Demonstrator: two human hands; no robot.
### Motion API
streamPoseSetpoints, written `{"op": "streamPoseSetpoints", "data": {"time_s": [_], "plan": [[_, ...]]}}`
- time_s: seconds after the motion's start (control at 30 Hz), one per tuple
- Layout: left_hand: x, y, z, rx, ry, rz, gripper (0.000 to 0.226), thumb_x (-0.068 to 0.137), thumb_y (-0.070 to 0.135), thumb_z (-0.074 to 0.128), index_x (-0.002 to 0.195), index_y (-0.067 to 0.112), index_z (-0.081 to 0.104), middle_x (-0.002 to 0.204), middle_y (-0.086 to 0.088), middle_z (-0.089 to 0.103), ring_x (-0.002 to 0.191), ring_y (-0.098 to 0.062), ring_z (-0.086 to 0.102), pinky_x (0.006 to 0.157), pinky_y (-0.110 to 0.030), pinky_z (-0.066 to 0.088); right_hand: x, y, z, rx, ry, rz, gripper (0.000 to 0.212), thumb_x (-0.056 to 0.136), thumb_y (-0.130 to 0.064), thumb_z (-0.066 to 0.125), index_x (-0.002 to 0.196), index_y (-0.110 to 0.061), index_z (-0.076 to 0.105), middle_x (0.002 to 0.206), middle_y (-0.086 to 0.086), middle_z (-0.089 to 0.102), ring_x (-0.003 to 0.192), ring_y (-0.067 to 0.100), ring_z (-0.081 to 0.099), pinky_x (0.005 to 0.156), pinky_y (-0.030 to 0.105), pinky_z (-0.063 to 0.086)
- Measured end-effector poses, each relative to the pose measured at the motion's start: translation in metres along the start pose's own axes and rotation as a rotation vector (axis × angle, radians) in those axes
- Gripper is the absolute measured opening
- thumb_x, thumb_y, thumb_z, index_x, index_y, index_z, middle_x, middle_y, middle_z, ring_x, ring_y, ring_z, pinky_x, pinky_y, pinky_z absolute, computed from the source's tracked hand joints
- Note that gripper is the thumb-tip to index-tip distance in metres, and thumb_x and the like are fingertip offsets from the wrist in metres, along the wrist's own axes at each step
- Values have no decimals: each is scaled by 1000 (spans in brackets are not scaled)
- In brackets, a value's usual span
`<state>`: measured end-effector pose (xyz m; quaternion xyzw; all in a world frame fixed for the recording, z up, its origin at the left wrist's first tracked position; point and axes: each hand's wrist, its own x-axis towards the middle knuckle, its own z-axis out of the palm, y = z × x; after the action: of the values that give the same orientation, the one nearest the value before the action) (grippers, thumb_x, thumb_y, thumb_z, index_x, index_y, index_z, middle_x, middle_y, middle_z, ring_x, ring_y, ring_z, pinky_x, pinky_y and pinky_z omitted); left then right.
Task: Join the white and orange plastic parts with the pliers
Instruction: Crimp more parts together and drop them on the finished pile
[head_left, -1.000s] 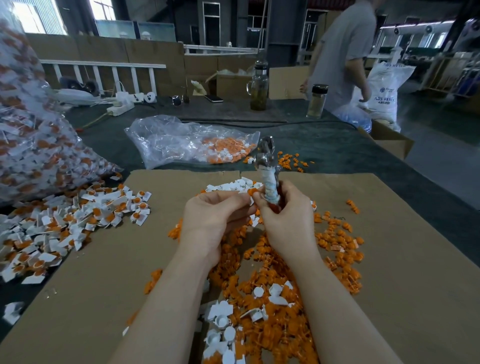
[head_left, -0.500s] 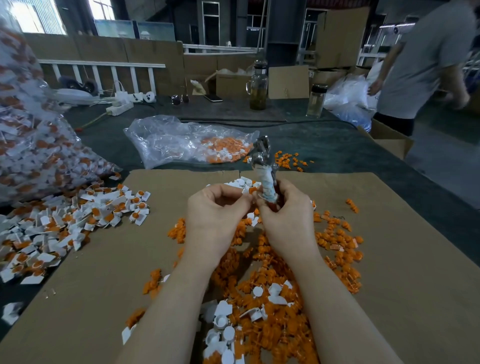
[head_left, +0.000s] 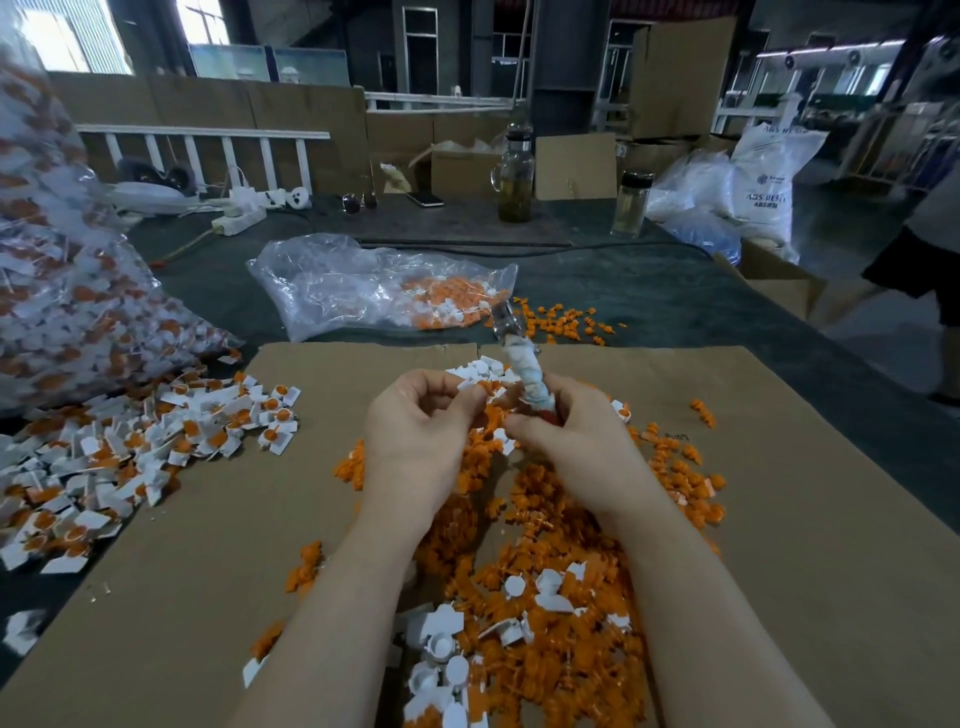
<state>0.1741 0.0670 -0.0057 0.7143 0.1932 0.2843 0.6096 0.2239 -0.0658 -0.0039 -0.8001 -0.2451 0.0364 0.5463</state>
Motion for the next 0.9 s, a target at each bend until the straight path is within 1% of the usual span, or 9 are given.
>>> {"op": "streamPoseSetpoints", "data": {"time_s": [0.1,0.23,0.33,0.5,0.57,0.63,0.7,0.8,0.9], "plan": [[1,1,-2,-89,-24,-1,4,88,8,72,86,7,68,67,0,69,60,0,68,57,-11,51,-2,1,-12,-52,-114,26,9,86,-17,66,95,-18,65,91,10,66,82,18,62,74,34,51],[3,3,-8,-165,-40,27,7,91,3,66,94,-3,66,75,-6,69,59,-1,68,59,-9,50,-3,0,-20,-140,-263,61,16,87,-19,67,102,-15,65,99,9,68,91,21,64,88,42,49],[2,4,-10,-185,-57,55,9,91,2,65,96,-6,65,79,-11,69,60,-1,67,60,-10,50,-4,-2,-21,-183,-328,72,21,88,-23,67,109,-21,62,101,1,66,89,11,61,87,35,47],[1,4,-12,-216,-73,58,2,90,4,66,89,3,66,75,-2,68,63,-3,68,62,-12,51,-5,-3,-20,-191,-352,63,21,89,-21,66,109,-21,62,103,5,66,92,17,61,90,39,47],[2,3,-12,-223,-80,61,3,90,4,66,87,5,66,71,2,68,64,-3,68,63,-13,52,-5,-3,-19,-198,-350,51,15,89,-17,65,102,-22,64,98,-1,67,91,14,62,90,41,49],[2,3,-13,-234,-82,58,6,91,4,65,85,7,65,66,6,68,63,-3,67,63,-13,52,-6,-4,-16,-192,-340,35,17,88,-10,63,93,-25,65,96,-5,70,91,15,65,90,43,50],[2,3,-13,-252,-75,48,9,91,4,64,84,8,64,63,8,68,63,-3,67,63,-14,53,-7,-5,-14,-218,-317,20,24,87,-6,61,85,-30,65,93,-3,71,88,23,66,87,46,51],[1,4,-13,-278,-55,34,10,91,1,63,83,8,64,64,7,69,62,-4,67,64,-16,55,-7,-6,-10,-245,-305,11,26,86,-5,57,82,-29,64,92,4,71,89,35,65,85,53,51],[2,3,-13,-309,-61,23,9,91,0,62,84,6,63,63,8,69,60,-3,66,63,-15,55,-7,-6,-8,-266,-300,8,26,87,-4,55,81,-28,63,92,10,71,89,39,65,83,58,52]]}}
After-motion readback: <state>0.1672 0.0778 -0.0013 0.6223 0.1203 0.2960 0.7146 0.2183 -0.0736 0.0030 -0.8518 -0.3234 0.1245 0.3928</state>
